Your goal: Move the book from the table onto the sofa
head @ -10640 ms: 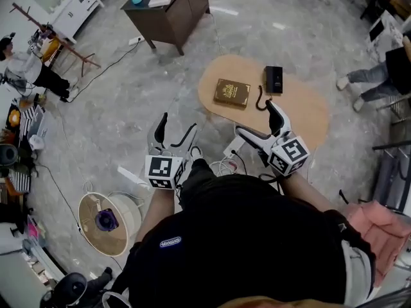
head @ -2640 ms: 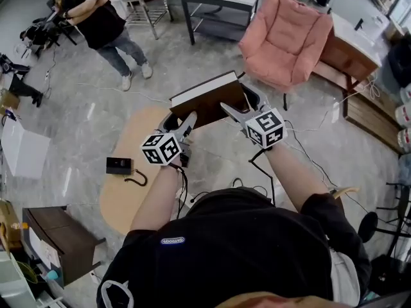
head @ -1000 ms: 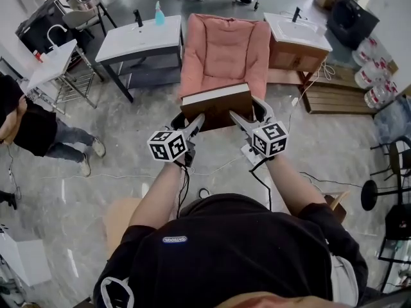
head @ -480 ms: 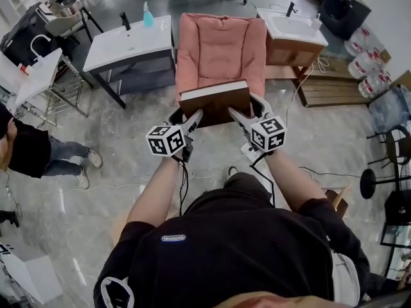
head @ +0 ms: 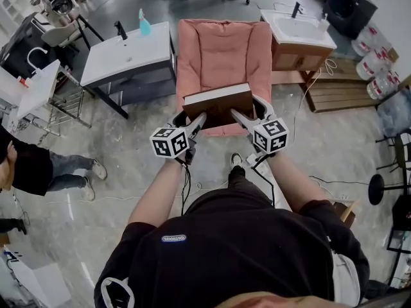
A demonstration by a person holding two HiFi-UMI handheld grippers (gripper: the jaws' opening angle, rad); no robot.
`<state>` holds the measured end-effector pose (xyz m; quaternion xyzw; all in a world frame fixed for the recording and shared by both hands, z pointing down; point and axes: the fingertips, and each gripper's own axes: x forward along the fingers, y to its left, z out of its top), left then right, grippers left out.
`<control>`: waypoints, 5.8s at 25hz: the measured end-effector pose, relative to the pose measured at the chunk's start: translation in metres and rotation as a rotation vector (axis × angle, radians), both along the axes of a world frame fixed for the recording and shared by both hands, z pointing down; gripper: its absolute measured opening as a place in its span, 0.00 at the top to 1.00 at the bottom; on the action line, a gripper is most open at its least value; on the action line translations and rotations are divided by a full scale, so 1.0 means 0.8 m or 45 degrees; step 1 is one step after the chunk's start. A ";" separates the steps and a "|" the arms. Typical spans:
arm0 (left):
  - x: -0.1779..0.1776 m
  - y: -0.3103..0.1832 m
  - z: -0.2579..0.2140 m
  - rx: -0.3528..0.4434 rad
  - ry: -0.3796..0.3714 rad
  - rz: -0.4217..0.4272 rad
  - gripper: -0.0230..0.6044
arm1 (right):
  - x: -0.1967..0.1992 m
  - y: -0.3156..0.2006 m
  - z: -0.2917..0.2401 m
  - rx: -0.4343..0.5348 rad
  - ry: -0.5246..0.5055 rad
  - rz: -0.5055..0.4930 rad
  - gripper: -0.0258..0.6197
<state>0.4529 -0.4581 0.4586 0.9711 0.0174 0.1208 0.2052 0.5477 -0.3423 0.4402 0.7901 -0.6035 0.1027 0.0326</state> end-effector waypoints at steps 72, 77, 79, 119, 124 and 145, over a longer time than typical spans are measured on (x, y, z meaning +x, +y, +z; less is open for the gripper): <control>0.430 -0.203 0.516 -0.358 -0.672 0.064 0.50 | 0.412 -0.187 0.531 -0.446 -0.654 0.028 0.37; 0.439 -0.206 0.554 -0.361 -0.698 0.081 0.50 | 0.424 -0.194 0.569 -0.472 -0.660 0.036 0.37; 0.441 -0.205 0.569 -0.365 -0.711 0.085 0.50 | 0.427 -0.194 0.585 -0.486 -0.668 0.038 0.37; 0.476 -0.247 0.734 -0.334 -0.877 0.046 0.48 | 0.440 -0.219 0.766 -0.700 -0.824 0.133 0.37; 0.463 -0.245 0.708 -0.232 -0.910 0.047 0.48 | 0.434 -0.210 0.730 -0.704 -0.740 0.117 0.37; 0.437 -0.207 0.553 -0.044 -0.919 0.139 0.50 | 0.408 -0.189 0.533 -0.587 -0.638 0.031 0.39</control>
